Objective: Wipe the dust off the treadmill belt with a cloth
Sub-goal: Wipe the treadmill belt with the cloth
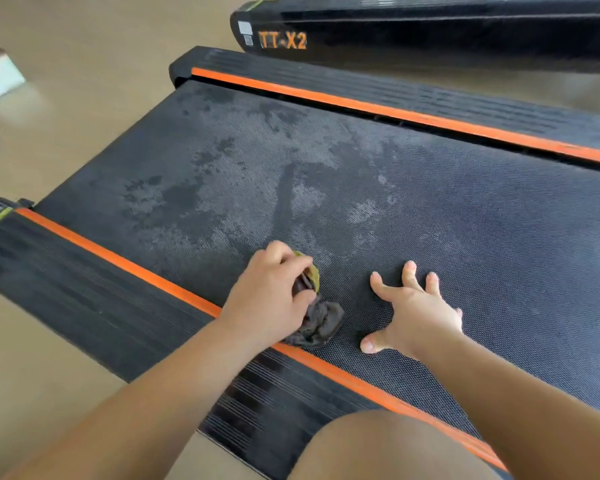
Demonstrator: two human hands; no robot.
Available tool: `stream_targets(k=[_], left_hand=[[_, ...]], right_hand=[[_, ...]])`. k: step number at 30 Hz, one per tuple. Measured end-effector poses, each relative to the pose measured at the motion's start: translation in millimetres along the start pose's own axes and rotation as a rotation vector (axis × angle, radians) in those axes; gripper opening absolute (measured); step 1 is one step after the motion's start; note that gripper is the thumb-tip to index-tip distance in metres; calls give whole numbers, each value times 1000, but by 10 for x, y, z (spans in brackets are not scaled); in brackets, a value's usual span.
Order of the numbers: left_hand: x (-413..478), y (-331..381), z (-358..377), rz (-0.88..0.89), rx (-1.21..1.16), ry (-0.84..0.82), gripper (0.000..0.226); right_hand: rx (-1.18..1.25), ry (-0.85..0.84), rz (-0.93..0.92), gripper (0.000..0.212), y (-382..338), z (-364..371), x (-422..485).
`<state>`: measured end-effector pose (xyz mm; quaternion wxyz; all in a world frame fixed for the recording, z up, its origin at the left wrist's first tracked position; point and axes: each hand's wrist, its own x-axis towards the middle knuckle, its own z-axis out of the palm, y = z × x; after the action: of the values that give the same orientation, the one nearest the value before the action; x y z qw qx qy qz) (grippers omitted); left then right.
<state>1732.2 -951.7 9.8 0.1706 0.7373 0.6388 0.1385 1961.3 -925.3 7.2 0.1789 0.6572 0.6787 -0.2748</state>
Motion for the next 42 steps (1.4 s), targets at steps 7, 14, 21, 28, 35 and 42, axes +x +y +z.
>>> stream_targets(k=[7,14,21,28,35,42], left_hand=[[-159,98,382,356,57,-232,26],[220,-439,23,-201,87,111,20],[-242,285,389,-16,40,-48,10],[140,-446,17,-271,191,31,15],[-352,665,549,13,71,-107,3],[-190,-30,299,-74,139,53,14]], right_hand=[[-14,-3,0,130,0,1,12],[4,-14,9,131,9,11,19],[0,2,8,131,0,8,14],[1,12,-5,130,17,19,4],[-20,15,-1,131,12,22,19],[94,136,-88,121,119,143,-133]])
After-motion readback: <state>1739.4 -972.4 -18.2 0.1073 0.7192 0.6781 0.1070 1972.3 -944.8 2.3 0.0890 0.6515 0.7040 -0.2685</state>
